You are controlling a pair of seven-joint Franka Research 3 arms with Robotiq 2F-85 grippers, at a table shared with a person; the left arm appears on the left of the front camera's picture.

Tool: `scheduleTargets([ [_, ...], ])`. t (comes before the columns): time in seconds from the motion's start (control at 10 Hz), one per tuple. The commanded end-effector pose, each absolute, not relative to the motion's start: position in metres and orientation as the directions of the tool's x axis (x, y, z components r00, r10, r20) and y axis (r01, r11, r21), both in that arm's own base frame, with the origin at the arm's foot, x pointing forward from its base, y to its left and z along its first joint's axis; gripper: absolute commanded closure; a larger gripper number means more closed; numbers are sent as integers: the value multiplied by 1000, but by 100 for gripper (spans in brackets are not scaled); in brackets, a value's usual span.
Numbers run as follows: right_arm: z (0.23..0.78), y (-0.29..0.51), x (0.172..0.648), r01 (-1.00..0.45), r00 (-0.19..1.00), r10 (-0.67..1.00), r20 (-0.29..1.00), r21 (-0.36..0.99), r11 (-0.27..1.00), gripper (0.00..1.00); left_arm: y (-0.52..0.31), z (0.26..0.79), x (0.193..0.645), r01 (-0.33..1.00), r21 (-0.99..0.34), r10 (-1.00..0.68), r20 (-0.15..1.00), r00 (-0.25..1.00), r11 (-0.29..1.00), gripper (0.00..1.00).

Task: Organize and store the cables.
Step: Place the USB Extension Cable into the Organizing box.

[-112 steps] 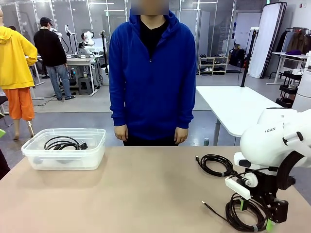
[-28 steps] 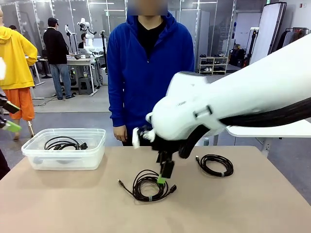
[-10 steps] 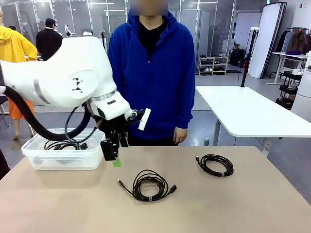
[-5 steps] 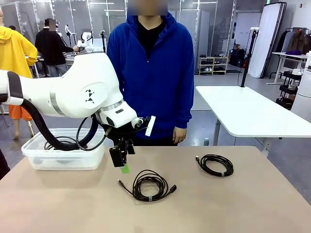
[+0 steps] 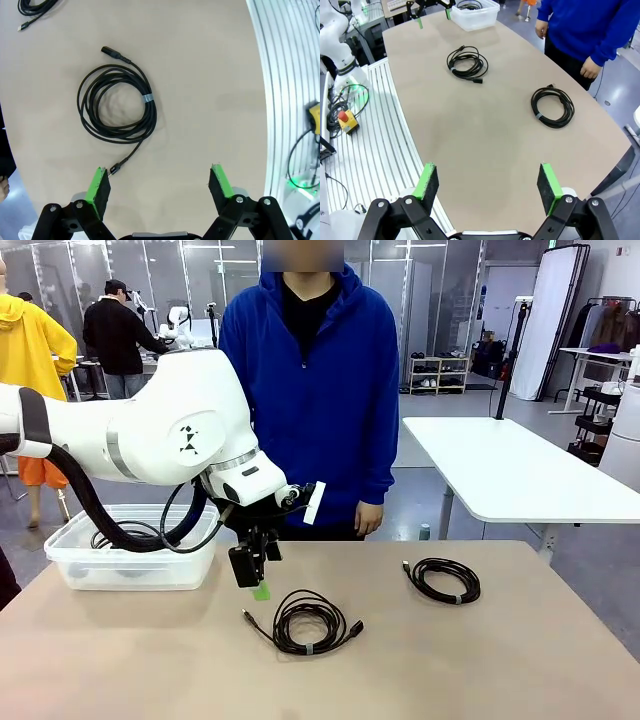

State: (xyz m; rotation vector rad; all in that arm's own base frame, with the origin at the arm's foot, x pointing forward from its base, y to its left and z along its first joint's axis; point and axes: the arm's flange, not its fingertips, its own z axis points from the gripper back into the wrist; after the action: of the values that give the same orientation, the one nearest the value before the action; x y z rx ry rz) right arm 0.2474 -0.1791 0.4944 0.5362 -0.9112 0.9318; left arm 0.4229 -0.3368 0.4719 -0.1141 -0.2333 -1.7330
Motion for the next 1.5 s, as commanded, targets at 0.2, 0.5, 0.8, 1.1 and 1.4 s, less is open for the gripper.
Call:
scheduleTargets([
  [0.2, 496, -181, 248, -865, 261, 447, 856, 2, 501, 0, -395, 447, 439, 995, 2, -986, 134, -103, -104, 0],
  [0.5, 496, -181, 248, -865, 261, 447, 856, 2, 501, 0, -425, 408, 447, 1000, -14, -996, 91, -17, -18, 0],
  [0.8, 496, -181, 248, -865, 261, 447, 856, 2, 501, 0, -439, 368, 440, 997, -36, -997, 44, 68, 67, 0],
  [1.1, 496, -181, 248, -865, 261, 447, 856, 2, 501, 0, -438, 351, 430, 993, -29, -993, 14, 113, 113, 0],
  [1.4, 496, -181, 248, -865, 261, 447, 856, 2, 501, 0, -435, 340, 435, 992, -3, -992, 11, 125, 125, 0],
])
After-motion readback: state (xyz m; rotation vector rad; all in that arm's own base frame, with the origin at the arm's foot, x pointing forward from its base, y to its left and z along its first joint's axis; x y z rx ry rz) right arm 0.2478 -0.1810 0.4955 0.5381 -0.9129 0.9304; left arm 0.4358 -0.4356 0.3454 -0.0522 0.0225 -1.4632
